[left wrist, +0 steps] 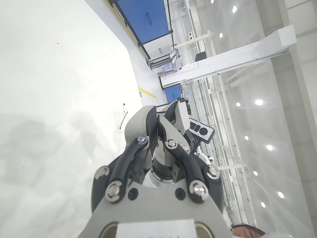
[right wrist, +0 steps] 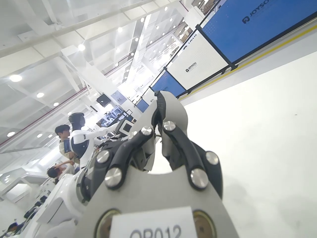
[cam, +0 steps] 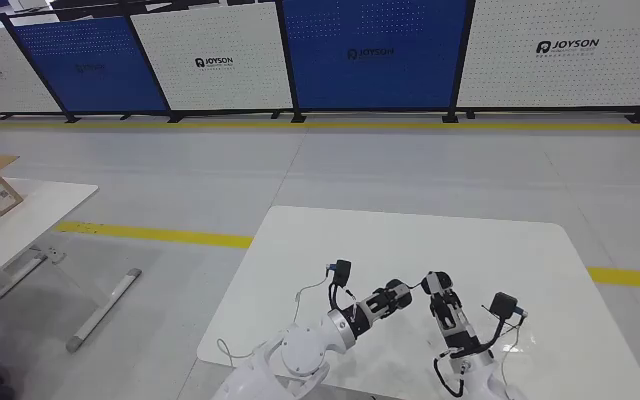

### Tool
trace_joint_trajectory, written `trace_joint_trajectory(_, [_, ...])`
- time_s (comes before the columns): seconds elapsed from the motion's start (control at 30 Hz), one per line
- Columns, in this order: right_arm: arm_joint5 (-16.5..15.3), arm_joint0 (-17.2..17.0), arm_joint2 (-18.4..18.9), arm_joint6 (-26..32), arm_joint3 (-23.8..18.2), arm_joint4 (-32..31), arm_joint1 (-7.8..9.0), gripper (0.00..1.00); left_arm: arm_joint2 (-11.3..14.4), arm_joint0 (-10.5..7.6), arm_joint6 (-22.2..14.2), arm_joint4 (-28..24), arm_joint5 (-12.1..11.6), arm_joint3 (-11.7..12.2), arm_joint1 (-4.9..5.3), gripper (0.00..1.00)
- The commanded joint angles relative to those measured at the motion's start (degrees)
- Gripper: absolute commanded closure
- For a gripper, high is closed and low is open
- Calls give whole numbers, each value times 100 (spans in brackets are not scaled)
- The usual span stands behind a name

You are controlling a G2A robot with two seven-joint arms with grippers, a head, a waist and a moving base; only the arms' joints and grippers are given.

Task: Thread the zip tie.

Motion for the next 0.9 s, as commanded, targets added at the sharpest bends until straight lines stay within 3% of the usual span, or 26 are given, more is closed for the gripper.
trace_joint_trajectory(0.0, [0, -8, 14, -19, -24, 26, 14, 100, -2, 1, -3, 1, 4, -5, -1, 100])
trace_joint_trajectory(0.03, [0, -14, 24, -41, -34, 16, 24, 100, -1, 3, -24, -18, 19, -9, -2, 100])
trace_joint_trajectory(0.07, [0, -18, 34, -67, -37, -9, 30, 100, -5, -1, -43, -30, 36, -13, -1, 77])
trace_joint_trajectory(0.1, [0, -24, 41, -100, -35, -45, 36, 100, -10, -5, -51, -29, 50, -16, -1, 67])
trace_joint_trajectory(0.17, [0, -33, 54, -180, -22, -132, 46, 100, -19, -8, -53, -23, 74, -37, -1, 60])
trace_joint_trajectory(0.37, [0, -14, 52, -316, 58, -236, 48, 100, -60, 8, 14, 21, 92, -75, 2, 63])
trace_joint_trajectory(0.6, [0, 19, 70, -388, 126, -268, 42, 100, -146, 60, 76, 1, 41, -89, 9, 77])
trace_joint_trajectory(0.87, [0, 58, 64, -433, 197, -242, 20, 100, -147, 108, 69, 156, 50, -120, 17, 81])
